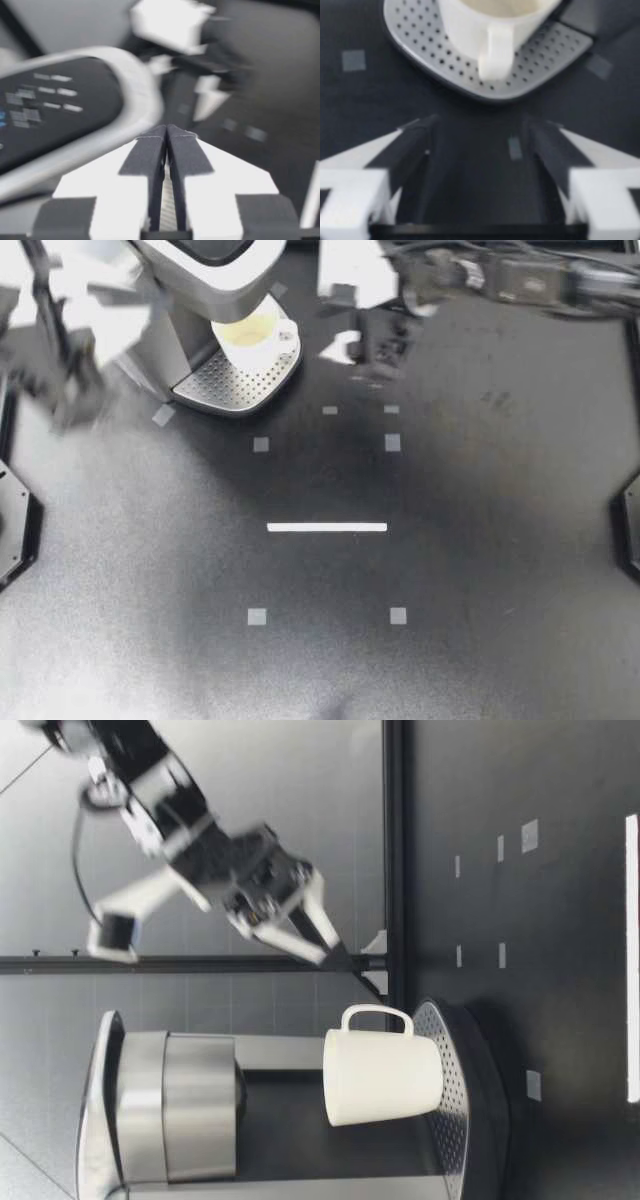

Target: Place the coffee capsule inside the capsule container, then place the cup onto the center of the cup tray.

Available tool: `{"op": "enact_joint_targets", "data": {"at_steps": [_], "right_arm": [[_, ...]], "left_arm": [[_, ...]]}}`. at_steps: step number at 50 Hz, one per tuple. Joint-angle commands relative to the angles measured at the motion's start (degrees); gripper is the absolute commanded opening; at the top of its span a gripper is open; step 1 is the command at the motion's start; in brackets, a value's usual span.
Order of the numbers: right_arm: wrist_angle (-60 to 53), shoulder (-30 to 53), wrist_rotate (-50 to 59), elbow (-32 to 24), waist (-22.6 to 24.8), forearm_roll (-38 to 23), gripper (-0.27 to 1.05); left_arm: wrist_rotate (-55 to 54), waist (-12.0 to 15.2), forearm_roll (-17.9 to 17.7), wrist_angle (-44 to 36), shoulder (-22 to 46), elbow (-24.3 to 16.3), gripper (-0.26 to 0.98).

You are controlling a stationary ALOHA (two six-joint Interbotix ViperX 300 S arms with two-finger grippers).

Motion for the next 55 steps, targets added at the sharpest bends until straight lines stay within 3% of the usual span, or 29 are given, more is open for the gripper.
{"op": "enact_joint_targets", "data": {"at_steps": [1,9,14,22,28,32,41,55], "right_arm": [[-1.1,-5.4,0.7,2.2,-0.4,0.5,0.62],[-1.4,-8.8,5.3,6.0,-0.4,1.8,0.58],[-1.2,-9.6,7.6,7.5,-0.4,1.8,0.5],[-1.1,-10.0,8.4,8.4,0.4,1.9,0.39],[-1.1,-10.1,8.4,8.6,1.3,1.8,0.39],[-1.1,-10.2,8.3,8.8,1.7,1.8,0.39],[-1.5,-11.0,8.3,9.9,2.2,1.9,0.39],[-3.1,-12.7,8.4,11.8,3.3,2.0,0.39]], "left_arm": [[0.1,2.3,0.5,1.3,0.9,-3.6,0.13],[3.2,4.6,-0.3,9.4,5.4,-9.9,0.12],[8.3,6.4,-3.5,16.1,9.8,-15.6,0.12],[20.2,10.7,-13.0,23.7,15.7,-25.0,0.12],[27.5,15.2,-20.9,24.4,17.9,-29.3,0.12],[28.8,17.0,-22.9,23.5,18.5,-29.8,0.12],[29.2,19.9,-22.9,22.1,19.6,-28.5,0.12],[29.9,22.1,-22.9,19.4,20.7,-26.5,0.12]]}}
